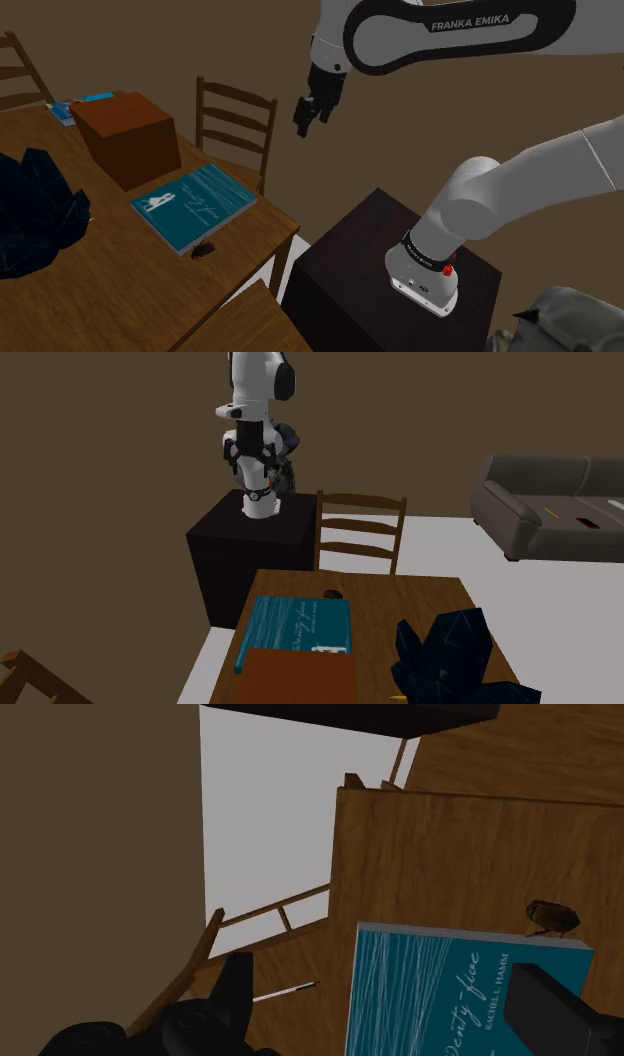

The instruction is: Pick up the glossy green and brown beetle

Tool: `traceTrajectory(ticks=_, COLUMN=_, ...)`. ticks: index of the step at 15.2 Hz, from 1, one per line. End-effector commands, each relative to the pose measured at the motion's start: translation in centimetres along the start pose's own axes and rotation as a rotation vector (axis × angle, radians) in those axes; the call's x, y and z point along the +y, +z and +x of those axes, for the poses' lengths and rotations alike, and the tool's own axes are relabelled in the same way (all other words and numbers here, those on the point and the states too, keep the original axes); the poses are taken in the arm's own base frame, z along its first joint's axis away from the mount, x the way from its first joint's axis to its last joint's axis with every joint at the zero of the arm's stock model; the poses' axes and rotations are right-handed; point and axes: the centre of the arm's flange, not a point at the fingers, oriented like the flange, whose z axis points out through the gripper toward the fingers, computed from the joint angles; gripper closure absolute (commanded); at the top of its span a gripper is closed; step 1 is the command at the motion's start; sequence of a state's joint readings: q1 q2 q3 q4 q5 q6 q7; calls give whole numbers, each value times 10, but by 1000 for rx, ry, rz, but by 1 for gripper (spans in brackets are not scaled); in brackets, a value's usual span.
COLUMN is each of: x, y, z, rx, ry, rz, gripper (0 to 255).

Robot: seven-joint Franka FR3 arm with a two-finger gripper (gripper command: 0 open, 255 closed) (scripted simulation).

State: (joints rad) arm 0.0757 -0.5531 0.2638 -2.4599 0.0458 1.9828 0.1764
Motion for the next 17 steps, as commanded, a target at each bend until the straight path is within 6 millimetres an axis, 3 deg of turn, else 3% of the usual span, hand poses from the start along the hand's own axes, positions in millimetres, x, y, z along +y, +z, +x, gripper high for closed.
traceTrajectory(ticks=1, x=-16, y=18, z=7, rx=-7, ry=2, rz=4, gripper=0)
traceTrajectory(ticks=17, x=-148, y=173, z=65, rx=-75, ry=8, rz=33, gripper=0)
